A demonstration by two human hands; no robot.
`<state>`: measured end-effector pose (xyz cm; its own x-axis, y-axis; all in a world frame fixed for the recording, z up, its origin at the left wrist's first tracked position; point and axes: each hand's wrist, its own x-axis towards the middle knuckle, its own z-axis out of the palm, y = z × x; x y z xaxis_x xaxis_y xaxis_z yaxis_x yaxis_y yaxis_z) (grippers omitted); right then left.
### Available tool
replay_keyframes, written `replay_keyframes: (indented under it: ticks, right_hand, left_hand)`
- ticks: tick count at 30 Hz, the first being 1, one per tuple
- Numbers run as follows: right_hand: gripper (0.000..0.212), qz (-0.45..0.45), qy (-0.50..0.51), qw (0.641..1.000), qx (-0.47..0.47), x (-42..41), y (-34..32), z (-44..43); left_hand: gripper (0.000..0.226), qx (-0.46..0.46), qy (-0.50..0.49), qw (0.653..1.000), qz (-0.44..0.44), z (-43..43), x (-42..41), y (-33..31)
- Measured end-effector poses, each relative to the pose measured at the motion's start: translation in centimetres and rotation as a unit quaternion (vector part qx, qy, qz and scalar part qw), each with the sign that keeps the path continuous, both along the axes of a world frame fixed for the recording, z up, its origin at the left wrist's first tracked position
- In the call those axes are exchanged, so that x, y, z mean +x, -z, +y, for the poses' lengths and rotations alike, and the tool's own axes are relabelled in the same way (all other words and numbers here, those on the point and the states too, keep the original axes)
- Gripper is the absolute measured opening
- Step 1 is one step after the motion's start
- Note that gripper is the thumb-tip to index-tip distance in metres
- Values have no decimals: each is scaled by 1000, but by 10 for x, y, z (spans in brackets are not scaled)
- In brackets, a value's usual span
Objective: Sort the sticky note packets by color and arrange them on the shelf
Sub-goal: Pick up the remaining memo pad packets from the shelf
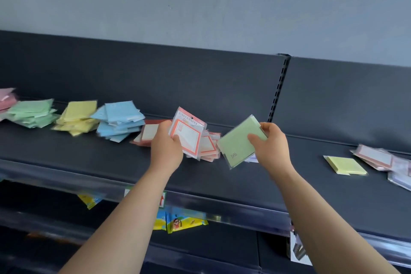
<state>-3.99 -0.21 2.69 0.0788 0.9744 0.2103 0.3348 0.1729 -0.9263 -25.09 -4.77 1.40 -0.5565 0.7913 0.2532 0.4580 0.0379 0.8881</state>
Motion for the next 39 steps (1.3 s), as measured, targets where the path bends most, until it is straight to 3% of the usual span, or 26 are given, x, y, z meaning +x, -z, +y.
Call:
replay_keyframes:
  ticks: [11, 19, 23, 29, 39]
  right_hand:
    - [21, -4, -7, 1000, 9, 25, 0, 36]
    - [26, 5, -33, 999, 20, 4, 5, 48]
    - [28, 9, -54, 998, 26, -29, 3, 49]
    - [32, 37, -104, 993, 27, -109, -2, 42]
    - [23, 90, -158, 983, 27, -276, -19, 18]
  left_hand:
    - [16, -94, -2, 985, 144, 51, 21, 24]
    - [22, -93, -7, 954, 284, 41, 11, 21]
    - [32, -46, -1, 977, 209, 28, -2, 11]
    - [38, -48, 27, 994, 95, 7, -41, -2]
    - [49, 37, -7, 999, -28, -23, -196, -22]
